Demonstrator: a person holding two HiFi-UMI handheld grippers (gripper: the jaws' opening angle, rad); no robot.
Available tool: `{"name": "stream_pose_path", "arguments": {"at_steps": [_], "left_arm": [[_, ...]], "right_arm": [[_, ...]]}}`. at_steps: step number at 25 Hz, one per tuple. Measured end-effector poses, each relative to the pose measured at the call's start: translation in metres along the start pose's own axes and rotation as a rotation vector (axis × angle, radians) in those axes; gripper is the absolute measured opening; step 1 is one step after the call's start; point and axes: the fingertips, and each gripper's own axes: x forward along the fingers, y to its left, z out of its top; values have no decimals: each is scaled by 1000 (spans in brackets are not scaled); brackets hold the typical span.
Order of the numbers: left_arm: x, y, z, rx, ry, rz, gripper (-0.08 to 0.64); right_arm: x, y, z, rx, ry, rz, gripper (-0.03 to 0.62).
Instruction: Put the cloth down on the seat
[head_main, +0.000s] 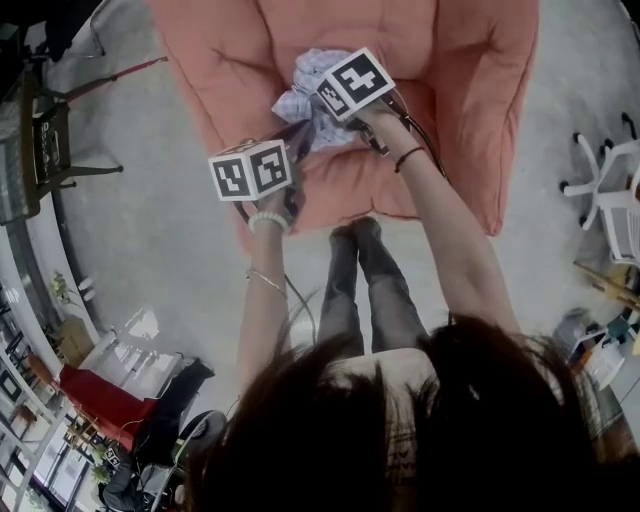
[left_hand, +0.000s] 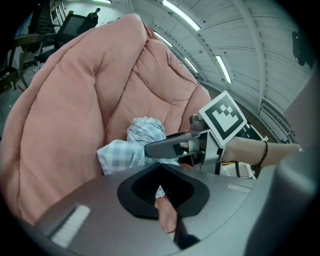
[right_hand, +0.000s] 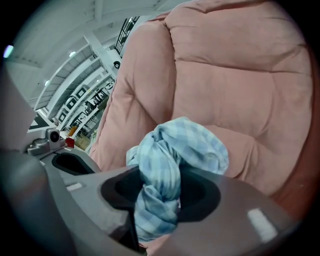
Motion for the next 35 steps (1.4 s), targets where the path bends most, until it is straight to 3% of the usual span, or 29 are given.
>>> {"name": "stream_pose_path", "arguments": {"at_steps": [17,31,35], "left_arm": [[9,10,-5,-64,2,-14,-2],[12,8,-14,-83,27,-22,-2],[7,6,-12,-80,16,-13,-2]], "right_arm": [[28,-14,-17,5,74,-57,209],[23,-17,-25,49,23,-68,241],[11,-13,-15,130,-83,-24,239]]}}
